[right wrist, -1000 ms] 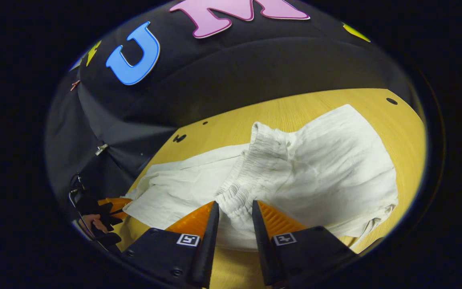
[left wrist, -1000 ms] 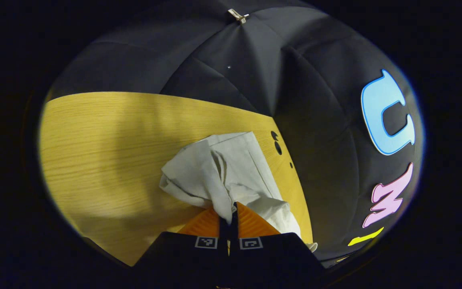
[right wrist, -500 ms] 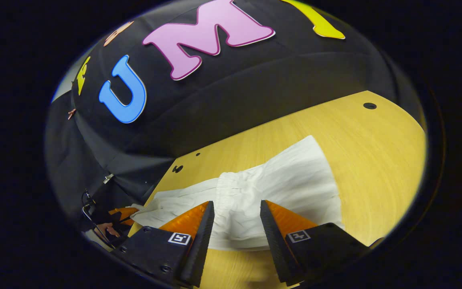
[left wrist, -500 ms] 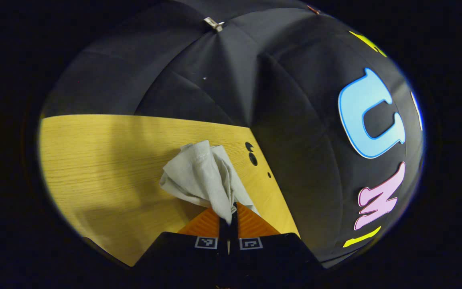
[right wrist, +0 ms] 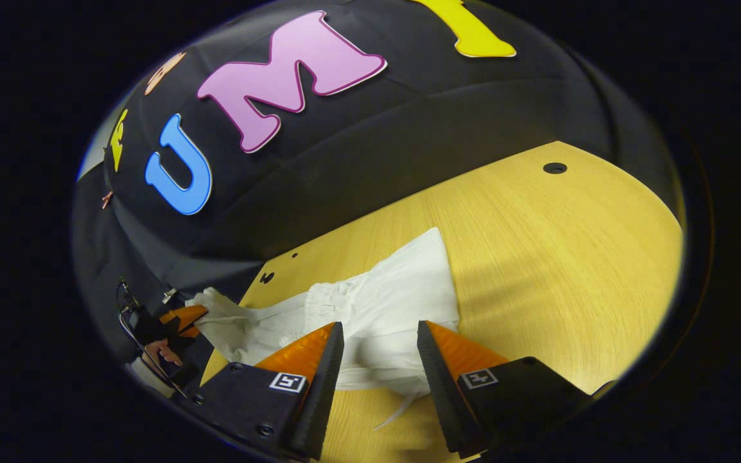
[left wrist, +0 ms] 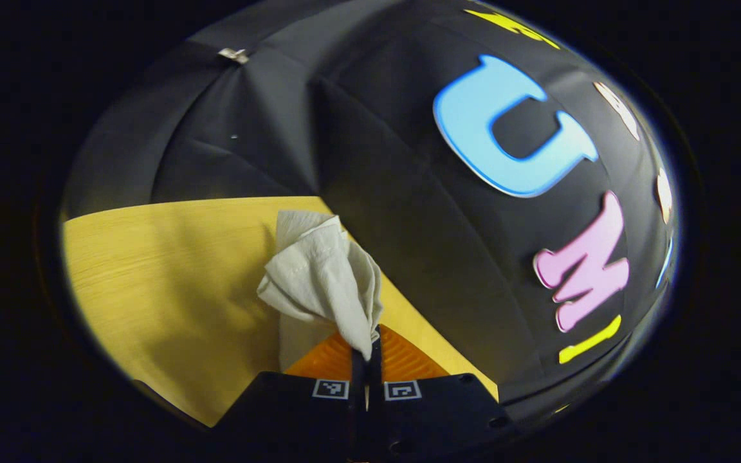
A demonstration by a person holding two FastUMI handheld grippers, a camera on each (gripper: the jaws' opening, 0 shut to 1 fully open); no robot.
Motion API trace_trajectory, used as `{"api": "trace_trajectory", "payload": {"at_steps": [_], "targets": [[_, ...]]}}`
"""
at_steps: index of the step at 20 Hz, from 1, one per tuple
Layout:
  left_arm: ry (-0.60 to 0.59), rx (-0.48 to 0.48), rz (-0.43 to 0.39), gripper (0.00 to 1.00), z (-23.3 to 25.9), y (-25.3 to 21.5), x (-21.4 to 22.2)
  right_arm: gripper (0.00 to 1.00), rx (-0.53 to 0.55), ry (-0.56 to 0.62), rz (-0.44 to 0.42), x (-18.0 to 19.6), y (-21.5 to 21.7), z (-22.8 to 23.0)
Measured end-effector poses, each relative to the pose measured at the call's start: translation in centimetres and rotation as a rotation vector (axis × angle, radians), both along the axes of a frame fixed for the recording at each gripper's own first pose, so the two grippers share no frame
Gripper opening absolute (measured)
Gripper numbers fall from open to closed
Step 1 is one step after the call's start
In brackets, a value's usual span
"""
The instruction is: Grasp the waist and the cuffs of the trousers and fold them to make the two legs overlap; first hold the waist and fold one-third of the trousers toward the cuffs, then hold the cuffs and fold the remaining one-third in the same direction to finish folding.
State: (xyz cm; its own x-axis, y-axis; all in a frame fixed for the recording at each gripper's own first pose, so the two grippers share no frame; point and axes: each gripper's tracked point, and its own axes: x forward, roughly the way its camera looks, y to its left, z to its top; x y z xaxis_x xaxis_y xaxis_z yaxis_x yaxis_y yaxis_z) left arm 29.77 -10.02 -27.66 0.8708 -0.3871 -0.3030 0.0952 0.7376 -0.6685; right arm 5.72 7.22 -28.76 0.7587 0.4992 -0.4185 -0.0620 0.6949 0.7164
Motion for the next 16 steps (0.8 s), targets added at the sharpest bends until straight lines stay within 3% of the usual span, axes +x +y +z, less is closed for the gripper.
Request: {"api": "trace_trajectory", "payload": {"at_steps": [4, 8, 13, 16], "targets": [[-0.043, 0.099, -0.194, 0.06, 0.0, -11.6, -3.6, 0.72, 0.000, -0.011, -0.052, 0.2, -4.8, -0.2], [-0.029, 0.130, -0.321, 0.06, -2.1, -18.4, -7.7, 0.71, -0.002, 0.008, -0.102, -0.1, -9.1, -1.3], [0.045, 0.226, -0.456, 0.06, -7.2, -22.6, -12.8, 0.71, 0.000, 0.028, -0.152, -0.2, -12.6, -2.5], [0.056, 0.378, -0.505, 0.06, -10.6, -22.5, -14.6, 0.71, 0.005, 0.034, -0.156, -0.1, -13.2, -2.6]]}}
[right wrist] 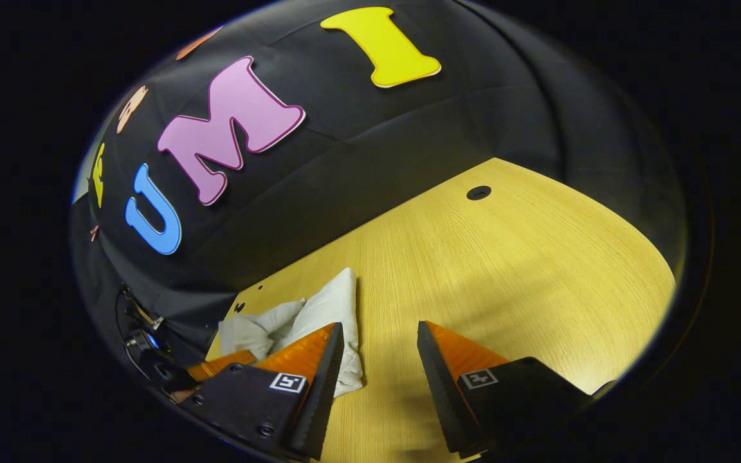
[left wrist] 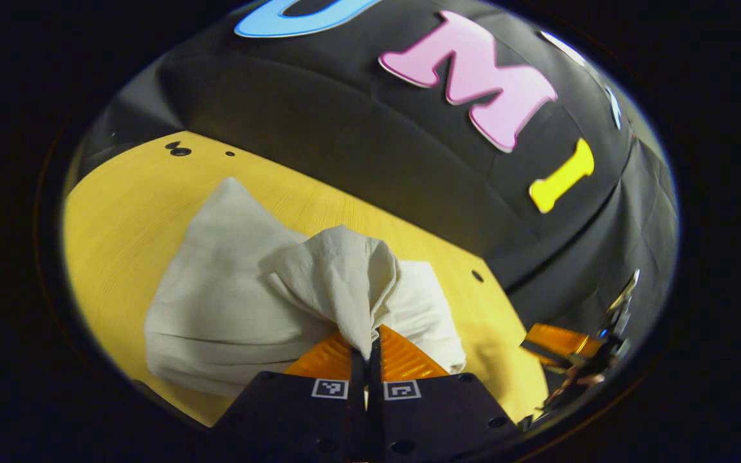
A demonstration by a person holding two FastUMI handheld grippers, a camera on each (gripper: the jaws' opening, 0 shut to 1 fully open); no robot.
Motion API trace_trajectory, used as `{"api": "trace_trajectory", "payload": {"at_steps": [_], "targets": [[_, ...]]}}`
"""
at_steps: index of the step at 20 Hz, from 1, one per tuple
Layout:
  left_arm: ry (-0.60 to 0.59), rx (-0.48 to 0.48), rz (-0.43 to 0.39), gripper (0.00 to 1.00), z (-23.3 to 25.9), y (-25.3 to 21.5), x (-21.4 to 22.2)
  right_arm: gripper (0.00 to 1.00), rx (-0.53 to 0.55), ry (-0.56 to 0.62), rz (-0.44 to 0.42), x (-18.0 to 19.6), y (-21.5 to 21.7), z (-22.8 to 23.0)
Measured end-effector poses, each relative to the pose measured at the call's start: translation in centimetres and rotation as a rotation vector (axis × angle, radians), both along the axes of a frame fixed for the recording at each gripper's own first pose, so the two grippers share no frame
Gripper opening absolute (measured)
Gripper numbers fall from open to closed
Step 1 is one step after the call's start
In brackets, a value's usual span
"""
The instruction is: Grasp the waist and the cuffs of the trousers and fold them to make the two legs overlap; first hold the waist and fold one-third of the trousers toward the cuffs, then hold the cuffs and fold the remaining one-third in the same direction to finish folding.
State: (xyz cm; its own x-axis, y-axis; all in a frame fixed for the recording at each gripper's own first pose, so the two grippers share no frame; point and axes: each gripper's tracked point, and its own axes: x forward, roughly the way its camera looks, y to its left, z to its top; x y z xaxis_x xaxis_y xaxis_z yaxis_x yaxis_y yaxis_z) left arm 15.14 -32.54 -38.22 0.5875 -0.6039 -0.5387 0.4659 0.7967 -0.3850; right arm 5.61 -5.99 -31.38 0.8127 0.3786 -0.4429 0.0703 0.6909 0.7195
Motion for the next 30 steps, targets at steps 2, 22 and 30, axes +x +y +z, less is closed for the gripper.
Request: {"api": "trace_trajectory", "payload": {"at_steps": [2, 22, 30], "targets": [[-0.067, 0.130, -0.068, 0.06, -1.7, -0.2, -0.4, 0.71, 0.012, 0.001, -0.004, 0.1, 0.0, 0.2], [-0.423, 0.631, -0.335, 0.97, 1.8, 3.3, -1.9, 0.72, 0.120, 0.045, -0.008, -4.2, -1.9, 5.4], [-0.329, 0.371, -0.059, 0.97, 13.1, 7.2, -1.9, 0.72, 0.118, 0.009, 0.022, -6.3, -2.4, 10.1]]}}
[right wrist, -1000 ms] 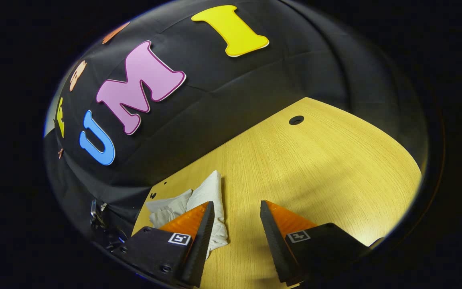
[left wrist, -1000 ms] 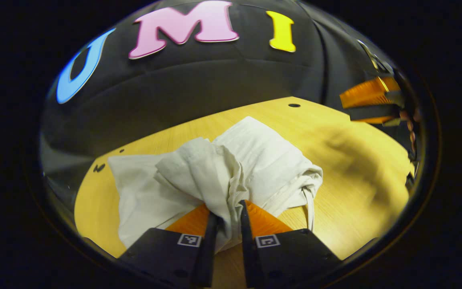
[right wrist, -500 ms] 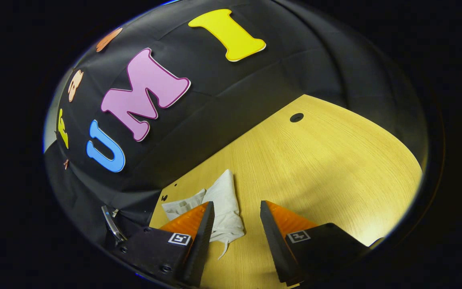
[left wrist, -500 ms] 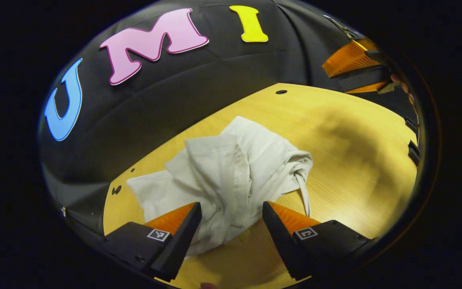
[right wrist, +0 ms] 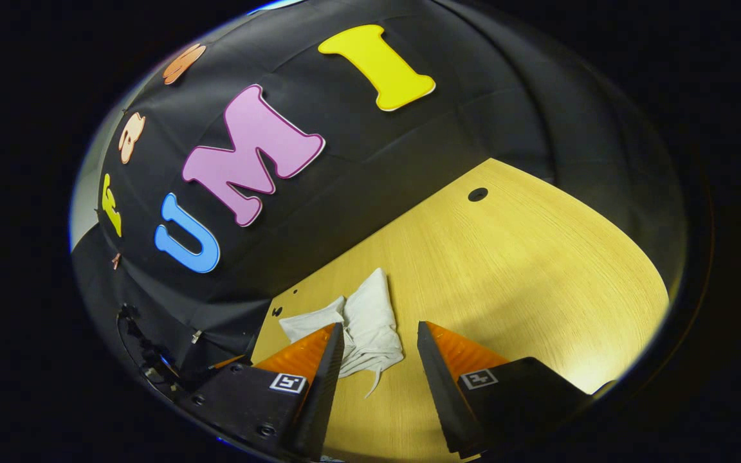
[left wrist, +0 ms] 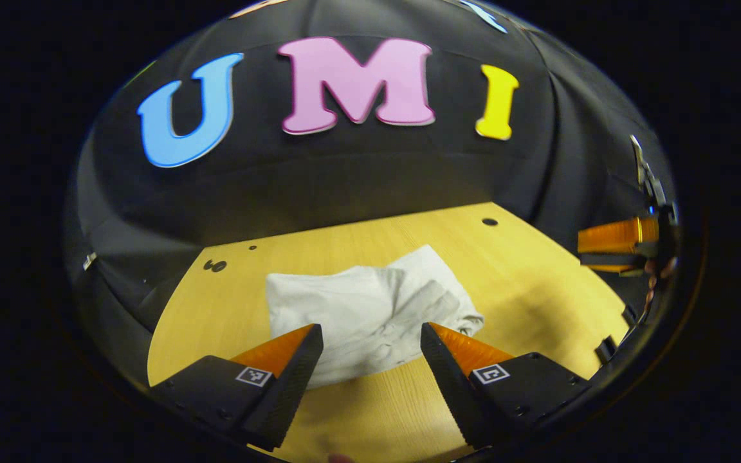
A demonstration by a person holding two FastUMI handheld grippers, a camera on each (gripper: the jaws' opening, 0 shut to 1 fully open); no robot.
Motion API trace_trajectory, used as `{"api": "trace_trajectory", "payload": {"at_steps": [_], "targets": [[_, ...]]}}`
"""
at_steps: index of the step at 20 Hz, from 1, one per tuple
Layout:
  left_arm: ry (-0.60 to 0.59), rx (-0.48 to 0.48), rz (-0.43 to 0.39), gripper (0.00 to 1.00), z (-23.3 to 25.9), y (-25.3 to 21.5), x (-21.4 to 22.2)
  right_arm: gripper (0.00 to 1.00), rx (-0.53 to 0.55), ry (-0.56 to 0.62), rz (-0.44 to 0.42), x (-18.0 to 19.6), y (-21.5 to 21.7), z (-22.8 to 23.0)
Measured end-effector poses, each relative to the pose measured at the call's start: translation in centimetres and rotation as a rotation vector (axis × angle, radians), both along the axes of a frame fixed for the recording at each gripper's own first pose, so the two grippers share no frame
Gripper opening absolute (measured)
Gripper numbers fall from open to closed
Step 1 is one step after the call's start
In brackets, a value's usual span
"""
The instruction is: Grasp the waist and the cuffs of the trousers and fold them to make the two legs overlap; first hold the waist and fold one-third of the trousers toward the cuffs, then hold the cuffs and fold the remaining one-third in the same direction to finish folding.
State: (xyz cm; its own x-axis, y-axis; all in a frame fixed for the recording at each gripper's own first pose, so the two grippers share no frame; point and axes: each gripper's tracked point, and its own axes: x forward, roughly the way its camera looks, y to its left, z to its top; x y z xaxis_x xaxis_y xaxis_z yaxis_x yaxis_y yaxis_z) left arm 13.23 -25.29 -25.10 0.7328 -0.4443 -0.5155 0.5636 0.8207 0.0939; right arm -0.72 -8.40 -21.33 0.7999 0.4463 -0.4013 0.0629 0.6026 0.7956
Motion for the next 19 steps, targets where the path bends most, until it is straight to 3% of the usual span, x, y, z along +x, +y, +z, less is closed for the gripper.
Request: {"api": "trace_trajectory", "payload": {"at_steps": [6, 19], "targets": [[-0.012, -0.129, 0.116, 0.99, 5.8, 5.6, 0.4, 0.71, -0.028, -0.072, 0.020, -0.5, 1.5, 4.6], [-0.019, -0.177, 0.095, 0.97, 8.0, 10.9, -1.8, 0.72, -0.081, -0.100, 0.009, -5.2, 4.7, 8.3]]}}
